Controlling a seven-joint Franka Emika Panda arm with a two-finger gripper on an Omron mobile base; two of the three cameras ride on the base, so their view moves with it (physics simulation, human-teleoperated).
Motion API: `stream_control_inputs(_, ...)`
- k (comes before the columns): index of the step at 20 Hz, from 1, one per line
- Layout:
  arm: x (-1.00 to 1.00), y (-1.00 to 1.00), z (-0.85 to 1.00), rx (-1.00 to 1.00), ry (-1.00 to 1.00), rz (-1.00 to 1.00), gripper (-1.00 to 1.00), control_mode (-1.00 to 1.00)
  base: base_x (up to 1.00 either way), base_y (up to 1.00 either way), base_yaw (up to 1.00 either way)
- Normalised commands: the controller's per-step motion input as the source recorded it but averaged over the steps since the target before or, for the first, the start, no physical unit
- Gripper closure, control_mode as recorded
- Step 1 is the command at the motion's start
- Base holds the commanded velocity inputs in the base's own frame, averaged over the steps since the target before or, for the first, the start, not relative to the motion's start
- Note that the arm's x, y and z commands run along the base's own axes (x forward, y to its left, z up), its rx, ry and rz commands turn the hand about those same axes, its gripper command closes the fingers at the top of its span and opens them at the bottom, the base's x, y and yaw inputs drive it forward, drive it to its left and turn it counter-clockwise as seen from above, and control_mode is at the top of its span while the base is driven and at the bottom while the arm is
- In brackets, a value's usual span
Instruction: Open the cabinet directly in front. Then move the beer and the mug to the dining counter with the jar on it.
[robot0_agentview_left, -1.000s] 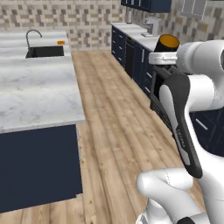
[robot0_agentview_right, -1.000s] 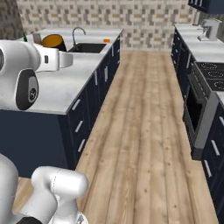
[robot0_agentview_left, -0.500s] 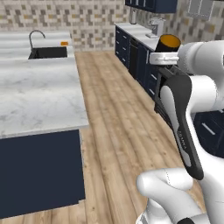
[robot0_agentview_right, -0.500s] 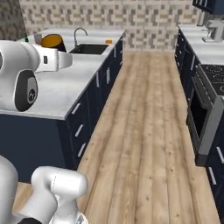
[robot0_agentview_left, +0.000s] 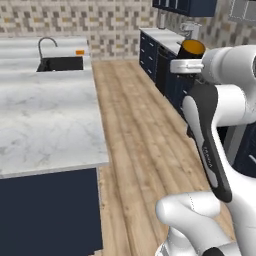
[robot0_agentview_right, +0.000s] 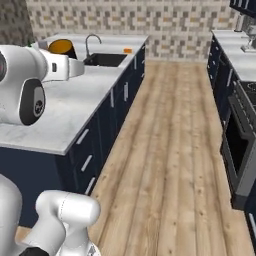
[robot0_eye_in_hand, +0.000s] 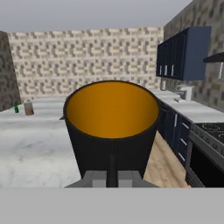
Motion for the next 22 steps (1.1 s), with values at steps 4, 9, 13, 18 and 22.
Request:
stream_control_inputs(4, 0.00, 0.00, 0.00, 0.00, 0.00, 0.00, 1.00, 1.00, 0.24, 0.96, 0.00)
stream_control_inputs(9, 0.00, 0.00, 0.00, 0.00, 0.00, 0.00, 1.00, 1.00, 0.15, 1.00, 0.00)
stream_control_inputs(13, 0.00, 0.00, 0.00, 0.00, 0.00, 0.00, 1.00, 1.00, 0.07, 1.00, 0.00)
stream_control_inputs(18, 0.00, 0.00, 0.00, 0.00, 0.00, 0.00, 1.00, 1.00, 0.18, 1.00, 0.00)
stream_control_inputs(22, 0.00, 0.00, 0.00, 0.00, 0.00, 0.00, 1.00, 1.00, 0.22, 1.00, 0.00)
